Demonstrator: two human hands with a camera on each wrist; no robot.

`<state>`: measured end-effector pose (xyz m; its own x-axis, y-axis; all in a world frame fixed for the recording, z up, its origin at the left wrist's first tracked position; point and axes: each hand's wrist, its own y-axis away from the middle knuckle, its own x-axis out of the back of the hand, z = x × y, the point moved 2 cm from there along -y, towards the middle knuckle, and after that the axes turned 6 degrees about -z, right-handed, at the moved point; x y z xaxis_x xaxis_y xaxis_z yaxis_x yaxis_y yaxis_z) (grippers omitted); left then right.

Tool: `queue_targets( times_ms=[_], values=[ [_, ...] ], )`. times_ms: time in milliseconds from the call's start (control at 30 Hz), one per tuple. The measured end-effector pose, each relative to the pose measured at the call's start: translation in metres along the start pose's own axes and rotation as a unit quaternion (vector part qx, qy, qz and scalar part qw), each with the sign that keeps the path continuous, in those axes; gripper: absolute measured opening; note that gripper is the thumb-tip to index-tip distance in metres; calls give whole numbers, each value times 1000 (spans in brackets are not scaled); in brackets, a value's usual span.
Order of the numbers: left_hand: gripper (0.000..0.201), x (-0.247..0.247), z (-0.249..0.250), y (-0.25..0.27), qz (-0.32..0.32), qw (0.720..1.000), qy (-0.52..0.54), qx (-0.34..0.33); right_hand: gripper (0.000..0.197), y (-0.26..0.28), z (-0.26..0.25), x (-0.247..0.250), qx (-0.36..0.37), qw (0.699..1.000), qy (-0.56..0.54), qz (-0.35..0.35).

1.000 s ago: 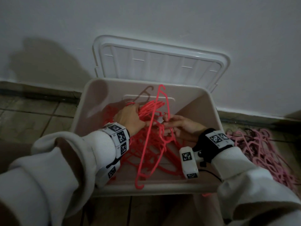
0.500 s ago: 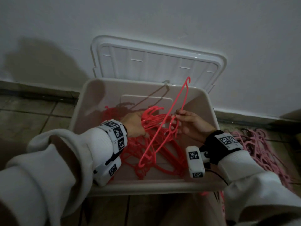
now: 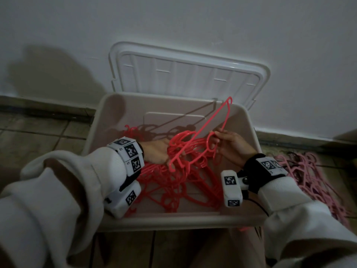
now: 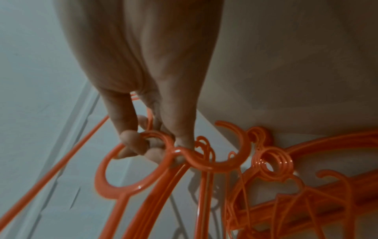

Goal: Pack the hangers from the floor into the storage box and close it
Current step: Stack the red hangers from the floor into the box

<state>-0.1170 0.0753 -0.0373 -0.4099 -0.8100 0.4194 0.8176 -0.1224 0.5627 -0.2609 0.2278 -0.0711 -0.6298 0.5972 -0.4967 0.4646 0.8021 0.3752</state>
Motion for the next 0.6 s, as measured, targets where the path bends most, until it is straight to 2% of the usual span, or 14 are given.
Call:
queue_targets(
  times_ms=[133, 200, 233, 333, 367, 433, 500, 600],
  values=[
    [46, -3, -3, -1, 53, 997, 52, -9, 14, -2, 2, 2, -2, 1000, -10, -2],
    [47, -2, -5, 1, 104, 994, -8, 38, 22, -3, 3, 1, -6, 1000, -11, -10],
    [48, -1, -9, -1, 122, 992, -1, 31, 30, -4, 2, 1, -6, 1000, -13, -16],
    [49, -1, -4, -1, 114, 982, 137, -68, 49, -6, 0, -2, 22, 998, -46, -47],
    [50, 0, -6, -3, 122, 976, 162, -82, 56, -6, -2, -3, 35, 997, -55, -51],
    [55, 0, -12, -6, 126, 970, 190, -86, 63, -4, -7, -2, 60, 995, -62, -55],
    [55, -1, -12, -5, 121, 969, 201, -74, 62, -2, -12, 0, 73, 994, -51, -58],
    [64, -3, -5, 6, 119, 984, 130, -20, 54, 1, -17, 5, 67, 995, -23, -67]
  ],
)
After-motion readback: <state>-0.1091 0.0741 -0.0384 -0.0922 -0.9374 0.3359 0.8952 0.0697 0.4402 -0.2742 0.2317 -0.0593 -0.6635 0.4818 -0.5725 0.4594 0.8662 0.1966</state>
